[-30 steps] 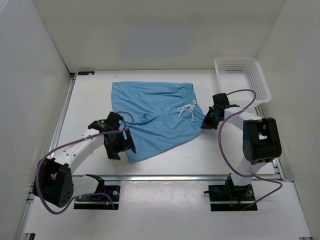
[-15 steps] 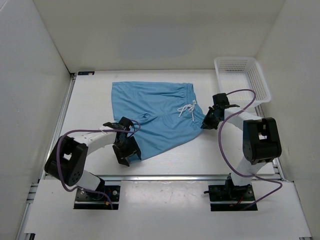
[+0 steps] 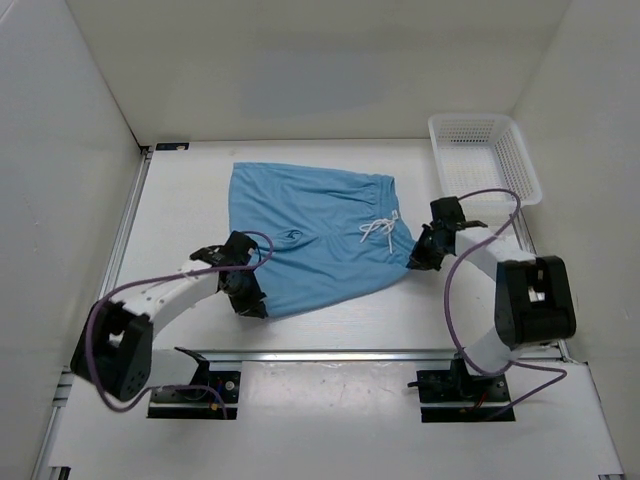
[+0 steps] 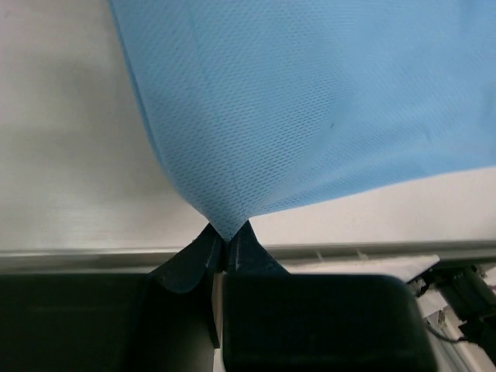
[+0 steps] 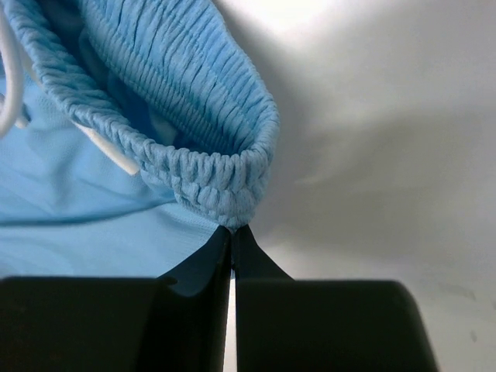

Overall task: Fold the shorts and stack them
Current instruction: Fold the shorts

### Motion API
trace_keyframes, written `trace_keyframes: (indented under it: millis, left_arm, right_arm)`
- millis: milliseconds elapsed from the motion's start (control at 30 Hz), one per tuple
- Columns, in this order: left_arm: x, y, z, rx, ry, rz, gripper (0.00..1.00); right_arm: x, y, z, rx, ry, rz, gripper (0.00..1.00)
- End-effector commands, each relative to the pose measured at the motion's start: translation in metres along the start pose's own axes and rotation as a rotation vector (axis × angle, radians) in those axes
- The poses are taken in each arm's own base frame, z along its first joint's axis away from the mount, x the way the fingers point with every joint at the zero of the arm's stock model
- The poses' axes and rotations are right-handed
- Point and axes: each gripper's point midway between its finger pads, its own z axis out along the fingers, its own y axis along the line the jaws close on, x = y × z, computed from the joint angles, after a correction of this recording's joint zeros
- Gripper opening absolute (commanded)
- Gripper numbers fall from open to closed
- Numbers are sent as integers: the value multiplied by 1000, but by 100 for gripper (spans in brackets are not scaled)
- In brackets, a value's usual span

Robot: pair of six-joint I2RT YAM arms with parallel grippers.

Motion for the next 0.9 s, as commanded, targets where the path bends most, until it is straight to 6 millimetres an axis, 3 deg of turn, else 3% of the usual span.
trace_keyframes:
  millis: [0,233,333,367,467,500,567,600,633,667,700,733,767,800,833,867]
  left_arm:
    - [7,13,-24,6,-55,5,10]
    - [23,23,-47,40,-69,4,10]
    - [14,15,-70,41,-114,7,10]
    - [-3,2,-90,63,-191,12,10]
    - [-32,-15,-121,86,-291,2,10]
    - [-51,-30,-142,126,-357,24,10]
    - [-81,-39,-149,110,-381,6,10]
    - [-99,-51,-168,131,-433,30,10]
    - [-114,-57,-174,127,-467,30,10]
    - [-131,-63,-166,99,-459,28,10]
    - [-151,-74,-184,122,-508,39,10]
    - [-163,-79,-187,119,-516,43,10]
    - [-180,-84,-174,94,-498,44,10]
    - [-195,-85,-175,86,-507,35,10]
    - [-213,-94,-189,99,-554,49,10]
    - [-225,-100,-189,95,-570,58,10]
  right_arm:
    - [26,-17,-21,37,18,-6,0]
    - [53,-34,-53,54,0,-17,0]
    - [58,-36,-70,51,-35,-8,0]
    - [58,-37,-75,53,-48,-9,0]
    - [44,-28,-97,34,-114,-14,0]
    - [30,-18,-107,15,-159,-18,0]
    - [18,-11,-115,13,-184,-28,0]
    - [10,-8,-117,20,-200,-27,0]
    - [-1,0,-119,17,-205,-37,0]
    - [-11,5,-119,21,-223,-36,0]
    - [-18,8,-111,32,-209,-35,0]
    - [-34,19,-118,22,-243,-36,0]
    - [-43,26,-118,15,-252,-37,0]
    - [-50,30,-107,25,-238,-36,0]
    - [-66,40,-112,18,-269,-36,0]
    - [-74,45,-110,18,-270,-45,0]
